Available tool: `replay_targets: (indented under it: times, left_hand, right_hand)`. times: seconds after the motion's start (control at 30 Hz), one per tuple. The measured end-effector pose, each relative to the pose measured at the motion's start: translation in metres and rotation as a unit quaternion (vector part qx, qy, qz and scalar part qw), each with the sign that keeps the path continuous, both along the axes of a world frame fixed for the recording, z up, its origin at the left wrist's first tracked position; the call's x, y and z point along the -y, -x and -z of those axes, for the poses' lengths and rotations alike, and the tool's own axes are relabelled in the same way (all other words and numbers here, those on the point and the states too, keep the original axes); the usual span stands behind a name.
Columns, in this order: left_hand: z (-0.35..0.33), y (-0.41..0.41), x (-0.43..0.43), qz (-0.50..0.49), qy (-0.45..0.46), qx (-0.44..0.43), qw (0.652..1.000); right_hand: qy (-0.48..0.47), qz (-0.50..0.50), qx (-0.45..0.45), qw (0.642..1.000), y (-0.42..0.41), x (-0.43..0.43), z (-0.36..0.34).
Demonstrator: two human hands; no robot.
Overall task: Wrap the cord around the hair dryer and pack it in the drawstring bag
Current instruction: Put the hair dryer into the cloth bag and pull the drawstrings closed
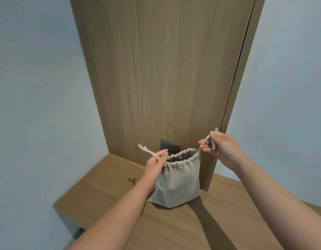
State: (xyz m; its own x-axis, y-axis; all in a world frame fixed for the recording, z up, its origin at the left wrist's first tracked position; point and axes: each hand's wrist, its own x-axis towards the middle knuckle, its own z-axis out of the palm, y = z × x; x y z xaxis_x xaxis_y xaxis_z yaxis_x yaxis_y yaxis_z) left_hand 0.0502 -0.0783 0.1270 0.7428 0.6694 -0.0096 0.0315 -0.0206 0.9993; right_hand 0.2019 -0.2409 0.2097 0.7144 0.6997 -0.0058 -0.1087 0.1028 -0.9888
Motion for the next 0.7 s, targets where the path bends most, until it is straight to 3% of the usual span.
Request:
replay_targets:
  times: [0.1,0.2,0.27,0.37,0.43,0.57,0.7]
  left_hand:
    - [0.007,-0.003,0.006,-0.019,-0.069,-0.022,0.997]
    - [0.003,-0.003,0.001,-0.076,-0.085,-0.073,0.991]
    - [-0.001,-0.003,-0.002,-0.094,-0.087,-0.082,0.988]
    - [-0.001,-0.005,-0.007,-0.104,-0.083,-0.083,0.988]
    - [0.002,-0.008,-0.009,-0.11,-0.085,-0.093,0.986]
    - [0.001,-0.012,-0.008,-0.114,-0.089,-0.094,0.985]
    - [-0.006,-0.016,-0.009,-0.085,-0.081,-0.097,0.988]
  right_hand:
    - [-0.036,0.028,-0.095,0.994,-0.003,-0.003,-0.002]
    - [-0.159,0.038,-0.248,0.955,-0.004,0.002,0.012]
    - [-0.164,0.084,-0.277,0.943,-0.003,0.007,0.033]
    - [-0.006,0.285,-0.165,0.944,0.011,0.019,0.065]
    - [0.057,0.354,-0.078,0.93,0.024,0.024,0.08]
    - [0.159,0.233,0.066,0.957,0.047,0.015,0.074]
    - [0.193,0.174,0.151,0.954,0.052,-0.002,0.046]
